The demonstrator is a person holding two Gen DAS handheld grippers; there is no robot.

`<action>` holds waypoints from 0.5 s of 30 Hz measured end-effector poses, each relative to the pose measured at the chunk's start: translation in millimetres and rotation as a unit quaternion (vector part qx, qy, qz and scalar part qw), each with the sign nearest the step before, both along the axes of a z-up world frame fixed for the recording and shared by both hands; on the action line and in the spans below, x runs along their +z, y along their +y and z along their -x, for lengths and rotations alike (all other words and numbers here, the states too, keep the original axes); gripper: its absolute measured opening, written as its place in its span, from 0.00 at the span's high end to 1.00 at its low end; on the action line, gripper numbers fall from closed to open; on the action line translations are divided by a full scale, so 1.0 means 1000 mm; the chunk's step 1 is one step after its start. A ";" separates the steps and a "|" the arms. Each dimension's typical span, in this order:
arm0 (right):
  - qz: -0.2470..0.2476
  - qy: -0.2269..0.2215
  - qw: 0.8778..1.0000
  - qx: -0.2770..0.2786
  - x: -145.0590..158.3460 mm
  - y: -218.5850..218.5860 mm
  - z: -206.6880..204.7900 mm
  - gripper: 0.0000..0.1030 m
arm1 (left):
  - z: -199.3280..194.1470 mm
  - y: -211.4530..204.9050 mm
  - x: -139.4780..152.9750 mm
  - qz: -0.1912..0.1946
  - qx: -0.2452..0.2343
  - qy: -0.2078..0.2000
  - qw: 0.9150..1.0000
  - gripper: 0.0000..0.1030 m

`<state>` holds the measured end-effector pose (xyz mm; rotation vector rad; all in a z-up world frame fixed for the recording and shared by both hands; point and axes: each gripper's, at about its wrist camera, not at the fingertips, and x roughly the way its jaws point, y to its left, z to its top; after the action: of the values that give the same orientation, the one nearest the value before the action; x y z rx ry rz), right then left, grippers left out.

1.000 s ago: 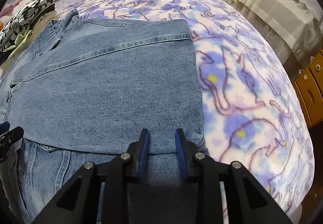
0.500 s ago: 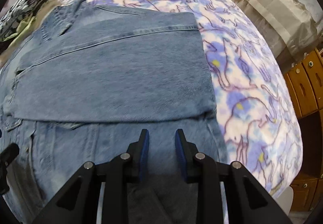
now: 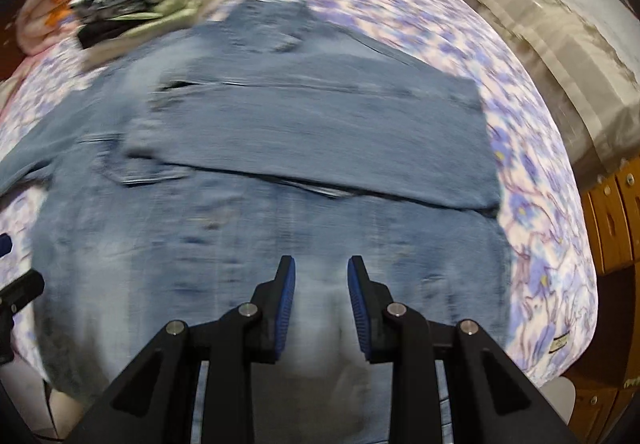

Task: Fold large clothes

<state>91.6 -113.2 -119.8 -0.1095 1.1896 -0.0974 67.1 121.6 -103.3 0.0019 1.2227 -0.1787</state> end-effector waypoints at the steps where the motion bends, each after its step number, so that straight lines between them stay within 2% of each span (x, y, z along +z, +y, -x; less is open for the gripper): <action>1: -0.004 -0.004 1.000 0.010 0.005 0.012 0.000 0.74 | 0.003 0.016 0.005 0.008 0.010 -0.002 1.000 0.12; 5: -0.021 -0.025 0.998 0.046 0.025 0.064 0.000 0.74 | 0.009 0.074 0.017 0.035 0.056 -0.009 0.998 0.12; 9: -0.047 -0.046 0.994 0.084 0.044 0.117 -0.003 0.74 | 0.014 0.135 0.019 0.074 0.118 -0.003 0.990 0.12; 12: -0.065 -0.058 0.990 0.110 0.052 0.153 -0.008 0.74 | 0.017 0.192 0.015 0.118 0.178 0.001 0.977 0.12; 15: -0.082 -0.064 0.986 0.132 0.056 0.188 -0.014 0.70 | 0.020 0.238 0.010 0.145 0.218 -0.001 0.965 0.12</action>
<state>105.8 75.2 -64.0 -0.1129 1.0415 0.2232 47.1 359.9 -93.6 -0.5186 1.1568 0.0293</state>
